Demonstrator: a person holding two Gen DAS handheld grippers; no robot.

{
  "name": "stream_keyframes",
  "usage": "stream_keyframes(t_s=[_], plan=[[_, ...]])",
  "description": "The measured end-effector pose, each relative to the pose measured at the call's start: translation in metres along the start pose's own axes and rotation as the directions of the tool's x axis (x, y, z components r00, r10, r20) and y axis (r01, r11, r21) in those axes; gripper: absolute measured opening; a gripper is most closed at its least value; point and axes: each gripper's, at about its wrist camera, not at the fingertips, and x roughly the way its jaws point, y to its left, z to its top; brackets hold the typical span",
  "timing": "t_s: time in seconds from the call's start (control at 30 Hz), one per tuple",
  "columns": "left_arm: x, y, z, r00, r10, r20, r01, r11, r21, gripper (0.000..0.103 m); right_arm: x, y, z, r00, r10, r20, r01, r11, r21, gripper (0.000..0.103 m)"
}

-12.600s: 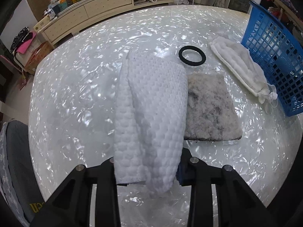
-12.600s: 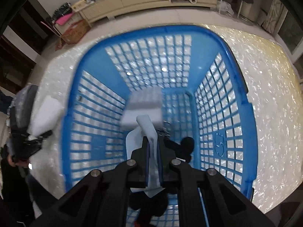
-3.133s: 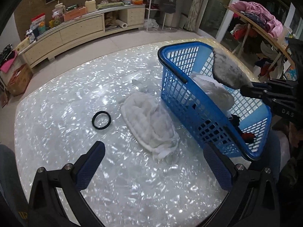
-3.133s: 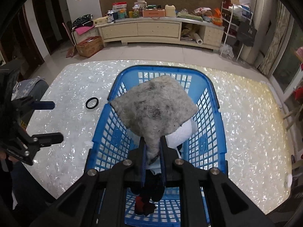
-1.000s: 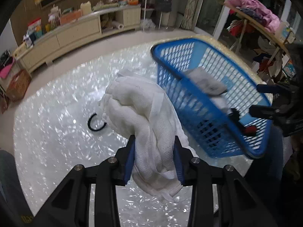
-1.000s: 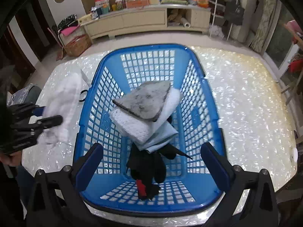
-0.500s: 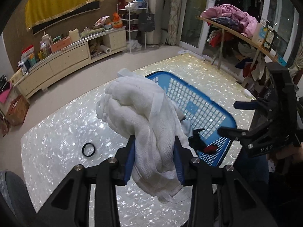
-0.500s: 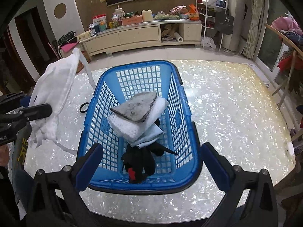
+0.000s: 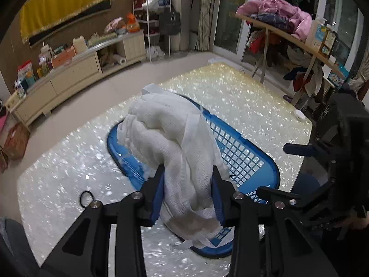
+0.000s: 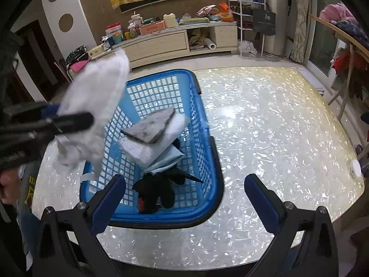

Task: Organize soft objects
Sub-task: 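Lift the white gauze cloth with the left gripper over the basket, then open the left gripper to drop the gauze cloth into the basket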

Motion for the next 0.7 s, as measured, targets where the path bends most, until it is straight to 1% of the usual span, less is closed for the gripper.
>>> stream_keyframes(t_s=[0.17,0.3,0.43,0.5,0.7], plan=[[0.032,-0.003,-0.003,0.998,-0.061,-0.035,0.06,0.997,-0.045,0.034,0.008,-0.012,0.001,1.0,-0.004,-0.011,0.004,1.0,0.015,0.103],[0.056,-0.01,-0.005,0.995,-0.069,-0.074,0.064,0.996,-0.059,0.034,0.015,-0.016,0.001,1.0,-0.009,-0.016,0.009,1.0,0.027,0.103],[0.072,-0.017,-0.011,0.991,-0.097,-0.095,0.093,0.994,-0.05,0.034,0.022,-0.018,-0.001,0.999,-0.009,-0.039,0.01,0.999,0.036,0.103],[0.079,-0.019,-0.013,0.989,-0.096,-0.111,0.091,0.995,-0.041,0.034,0.024,-0.02,-0.002,0.999,-0.012,-0.044,0.013,0.999,0.034,0.103],[0.098,-0.021,-0.017,0.987,-0.061,-0.147,0.058,0.998,-0.026,0.034,0.033,-0.025,-0.003,0.998,-0.013,-0.06,0.016,0.999,0.051,0.103]])
